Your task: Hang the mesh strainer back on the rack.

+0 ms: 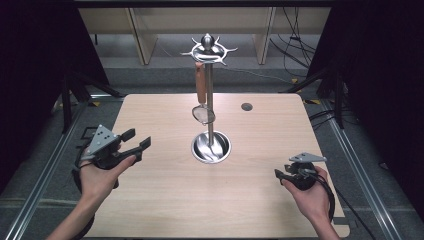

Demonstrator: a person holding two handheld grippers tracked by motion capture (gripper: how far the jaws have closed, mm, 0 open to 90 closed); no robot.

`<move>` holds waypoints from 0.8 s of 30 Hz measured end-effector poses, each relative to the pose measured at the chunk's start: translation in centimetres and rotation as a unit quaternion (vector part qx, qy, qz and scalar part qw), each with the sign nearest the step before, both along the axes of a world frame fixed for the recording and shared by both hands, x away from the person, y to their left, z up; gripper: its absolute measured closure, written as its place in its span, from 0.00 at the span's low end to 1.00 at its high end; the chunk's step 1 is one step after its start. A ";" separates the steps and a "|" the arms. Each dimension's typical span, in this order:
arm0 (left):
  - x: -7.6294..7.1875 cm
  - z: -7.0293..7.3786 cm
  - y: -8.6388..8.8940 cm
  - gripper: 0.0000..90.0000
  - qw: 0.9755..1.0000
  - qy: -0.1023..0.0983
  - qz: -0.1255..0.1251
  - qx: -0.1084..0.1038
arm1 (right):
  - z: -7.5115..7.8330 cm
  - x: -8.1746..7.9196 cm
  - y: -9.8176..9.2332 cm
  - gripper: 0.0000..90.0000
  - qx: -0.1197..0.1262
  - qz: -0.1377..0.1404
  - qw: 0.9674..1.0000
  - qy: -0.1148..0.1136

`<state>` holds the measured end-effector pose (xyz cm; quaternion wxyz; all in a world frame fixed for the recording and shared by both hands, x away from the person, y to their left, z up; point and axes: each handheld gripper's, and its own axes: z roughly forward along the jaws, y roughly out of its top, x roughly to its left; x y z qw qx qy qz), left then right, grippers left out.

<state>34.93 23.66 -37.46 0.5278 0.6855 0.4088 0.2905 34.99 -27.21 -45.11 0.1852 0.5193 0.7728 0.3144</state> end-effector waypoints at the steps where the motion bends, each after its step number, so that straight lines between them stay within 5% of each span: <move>1: -0.1 -0.4 0.2 0.42 1.000 0.002 0.001 0.001 | 0.0 0.0 0.0 0.63 -0.001 0.001 1.000 -0.001; 2: -0.2 -0.8 0.3 0.42 1.000 0.004 0.003 0.000 | -0.2 0.2 -0.2 0.63 -0.010 0.014 1.000 -0.017; 5: -0.5 -1.9 0.9 0.42 1.000 0.010 0.005 0.004 | -0.1 0.0 0.1 0.63 0.000 -0.004 1.000 0.007; 8: -0.8 -3.1 1.5 0.42 1.000 0.020 0.008 0.017 | -0.2 0.2 0.0 0.63 0.001 0.013 1.000 -0.007; 13: -0.9 -5.1 2.8 0.41 0.998 0.045 0.018 0.038 | -0.2 0.0 0.3 0.63 0.006 -0.002 1.000 0.004; 15: -0.9 -5.7 3.3 0.41 0.997 0.054 0.024 0.045 | -0.4 0.2 0.0 0.62 -0.008 0.010 1.000 -0.012; 16: -0.9 -6.0 3.6 0.41 0.997 0.059 0.025 0.050 | -0.2 0.1 0.2 0.62 -0.001 0.001 1.000 0.002; 24: -0.9 -8.4 5.4 0.42 0.994 0.089 0.043 0.052 | -0.3 0.1 0.2 0.62 -0.002 0.001 1.000 0.006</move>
